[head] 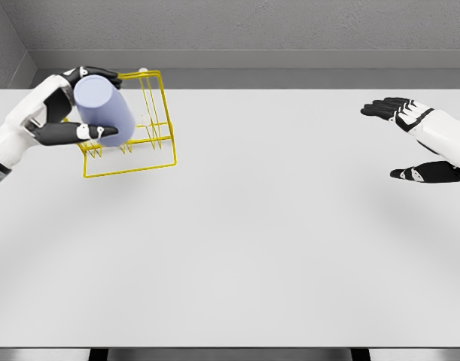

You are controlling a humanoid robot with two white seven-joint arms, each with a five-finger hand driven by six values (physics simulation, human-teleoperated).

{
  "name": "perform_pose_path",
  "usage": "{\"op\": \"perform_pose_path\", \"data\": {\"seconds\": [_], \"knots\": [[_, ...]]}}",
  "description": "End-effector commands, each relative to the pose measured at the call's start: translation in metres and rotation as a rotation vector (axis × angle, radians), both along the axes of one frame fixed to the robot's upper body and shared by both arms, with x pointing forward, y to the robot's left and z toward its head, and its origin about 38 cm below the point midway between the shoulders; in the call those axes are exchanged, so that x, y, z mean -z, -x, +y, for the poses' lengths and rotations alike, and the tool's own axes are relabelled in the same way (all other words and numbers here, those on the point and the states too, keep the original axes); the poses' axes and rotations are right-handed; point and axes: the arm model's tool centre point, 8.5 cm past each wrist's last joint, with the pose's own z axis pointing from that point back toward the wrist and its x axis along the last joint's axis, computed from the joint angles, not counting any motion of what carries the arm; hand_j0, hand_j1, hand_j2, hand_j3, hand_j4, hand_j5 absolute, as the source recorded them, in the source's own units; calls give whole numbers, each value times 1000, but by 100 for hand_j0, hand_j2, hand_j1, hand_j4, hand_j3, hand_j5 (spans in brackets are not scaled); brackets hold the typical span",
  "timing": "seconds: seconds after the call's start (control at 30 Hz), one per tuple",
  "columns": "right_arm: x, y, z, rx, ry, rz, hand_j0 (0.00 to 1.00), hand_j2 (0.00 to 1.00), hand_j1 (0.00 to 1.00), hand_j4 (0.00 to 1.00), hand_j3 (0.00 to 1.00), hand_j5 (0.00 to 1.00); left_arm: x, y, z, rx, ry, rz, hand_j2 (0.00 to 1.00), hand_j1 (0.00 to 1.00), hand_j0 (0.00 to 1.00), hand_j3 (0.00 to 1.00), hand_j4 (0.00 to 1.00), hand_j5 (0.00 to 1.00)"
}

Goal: Place the cup on the cup holder with both arms

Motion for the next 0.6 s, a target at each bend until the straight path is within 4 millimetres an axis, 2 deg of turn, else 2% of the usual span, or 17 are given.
{"op": "perform_pose_path", "data": {"seconds": [0.0,0.57], "knots": [[-1,0,0,-1,-9,1,100,100,100,100,100,100,0,-1,2,-8,4,1,72,72,72,72,72,72],[-1,0,0,0,-7,1,100,100,100,100,100,100,6,-7,7,-34,14,13,72,72,72,72,72,72]]}}
